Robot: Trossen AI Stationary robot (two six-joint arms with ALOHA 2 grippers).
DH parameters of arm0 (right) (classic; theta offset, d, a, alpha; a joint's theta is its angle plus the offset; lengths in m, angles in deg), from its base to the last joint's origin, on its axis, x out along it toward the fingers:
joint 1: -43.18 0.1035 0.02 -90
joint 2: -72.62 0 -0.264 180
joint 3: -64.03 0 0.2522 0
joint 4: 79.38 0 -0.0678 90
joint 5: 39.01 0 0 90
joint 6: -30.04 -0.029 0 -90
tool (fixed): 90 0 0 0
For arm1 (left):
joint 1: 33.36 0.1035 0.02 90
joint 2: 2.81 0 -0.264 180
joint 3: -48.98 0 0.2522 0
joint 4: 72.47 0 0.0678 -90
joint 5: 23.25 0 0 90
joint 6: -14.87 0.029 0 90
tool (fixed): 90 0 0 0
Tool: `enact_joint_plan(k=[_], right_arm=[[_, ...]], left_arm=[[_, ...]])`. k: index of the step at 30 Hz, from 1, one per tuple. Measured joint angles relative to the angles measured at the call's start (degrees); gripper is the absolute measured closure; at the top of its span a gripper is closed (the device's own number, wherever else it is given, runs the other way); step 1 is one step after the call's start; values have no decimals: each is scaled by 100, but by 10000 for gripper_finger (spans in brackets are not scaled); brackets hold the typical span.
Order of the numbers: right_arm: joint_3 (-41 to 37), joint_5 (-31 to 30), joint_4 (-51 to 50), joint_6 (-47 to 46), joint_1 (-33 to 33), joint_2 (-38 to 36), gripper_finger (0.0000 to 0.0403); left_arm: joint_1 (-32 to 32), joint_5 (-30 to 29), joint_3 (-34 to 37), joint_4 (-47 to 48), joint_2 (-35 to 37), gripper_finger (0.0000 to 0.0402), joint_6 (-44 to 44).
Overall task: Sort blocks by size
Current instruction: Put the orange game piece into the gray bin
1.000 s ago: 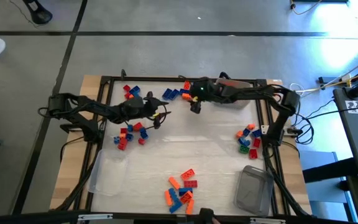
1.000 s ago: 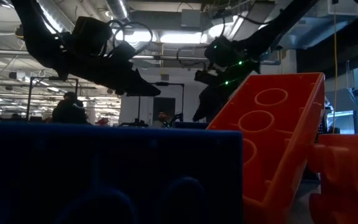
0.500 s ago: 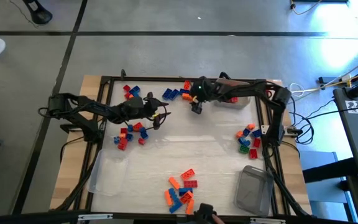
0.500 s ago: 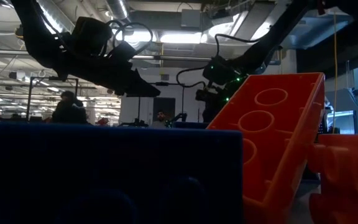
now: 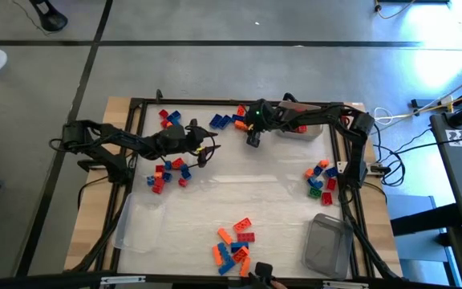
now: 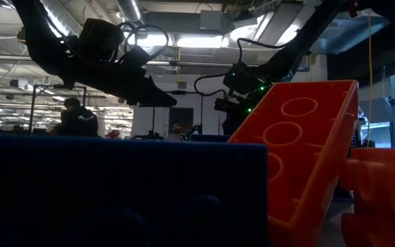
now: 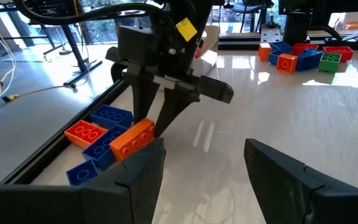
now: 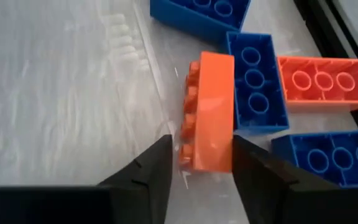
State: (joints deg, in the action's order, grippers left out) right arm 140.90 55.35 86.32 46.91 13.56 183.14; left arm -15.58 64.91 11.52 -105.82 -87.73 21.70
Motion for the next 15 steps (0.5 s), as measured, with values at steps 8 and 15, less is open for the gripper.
enact_joint_plan(k=[8, 15], right_arm=[[27, -1, 204, -2, 1, 177, 284], [17, 22, 277, -4, 2, 192, 292]], left_arm=[[0, -1, -2, 21, 0, 192, -39], [0, 0, -2, 92, 0, 192, -42]])
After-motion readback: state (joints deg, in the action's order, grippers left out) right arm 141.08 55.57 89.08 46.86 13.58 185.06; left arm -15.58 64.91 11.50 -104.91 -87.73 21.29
